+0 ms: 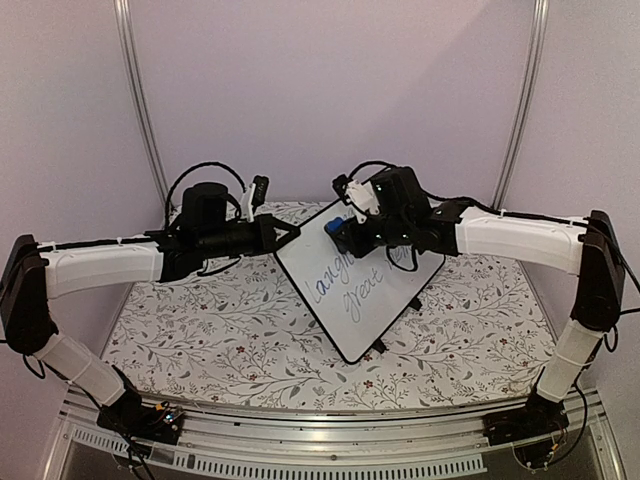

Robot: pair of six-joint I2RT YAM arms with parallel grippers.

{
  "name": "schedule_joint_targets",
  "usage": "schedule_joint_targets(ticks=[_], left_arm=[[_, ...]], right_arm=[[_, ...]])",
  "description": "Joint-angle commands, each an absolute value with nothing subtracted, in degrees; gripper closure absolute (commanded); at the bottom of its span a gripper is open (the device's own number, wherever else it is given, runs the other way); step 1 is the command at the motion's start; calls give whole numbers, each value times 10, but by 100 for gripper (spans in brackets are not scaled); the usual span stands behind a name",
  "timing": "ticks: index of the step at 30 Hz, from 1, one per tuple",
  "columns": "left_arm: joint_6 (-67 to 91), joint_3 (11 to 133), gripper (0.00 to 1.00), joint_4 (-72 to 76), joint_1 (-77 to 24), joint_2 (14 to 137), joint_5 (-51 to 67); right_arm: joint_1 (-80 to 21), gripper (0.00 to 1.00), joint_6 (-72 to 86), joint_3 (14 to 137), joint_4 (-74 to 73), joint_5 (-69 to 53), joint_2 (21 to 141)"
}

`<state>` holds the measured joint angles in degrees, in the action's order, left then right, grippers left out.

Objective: Erase the whiteboard
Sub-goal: Erase the whiteboard at the center of the board.

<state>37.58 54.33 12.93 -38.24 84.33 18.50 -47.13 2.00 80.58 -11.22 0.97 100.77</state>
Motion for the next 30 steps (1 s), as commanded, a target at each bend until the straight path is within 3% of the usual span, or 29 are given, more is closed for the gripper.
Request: schedule_joint_targets(ticks=[1,7,20,30], left_arm=[[362,533,100,140,-400,834,263],[363,531,100,142,-400,834,264],[361,530,100,140,-400,831,259],[363,531,100,141,-401,830,263]], right_arm=[[-468,82,31,744,-123,6,993],[-468,82,40,709,-116,-8,974],[-453,82,26,818,-125,-16,1017],[-453,82,44,729,-105,-22,995]])
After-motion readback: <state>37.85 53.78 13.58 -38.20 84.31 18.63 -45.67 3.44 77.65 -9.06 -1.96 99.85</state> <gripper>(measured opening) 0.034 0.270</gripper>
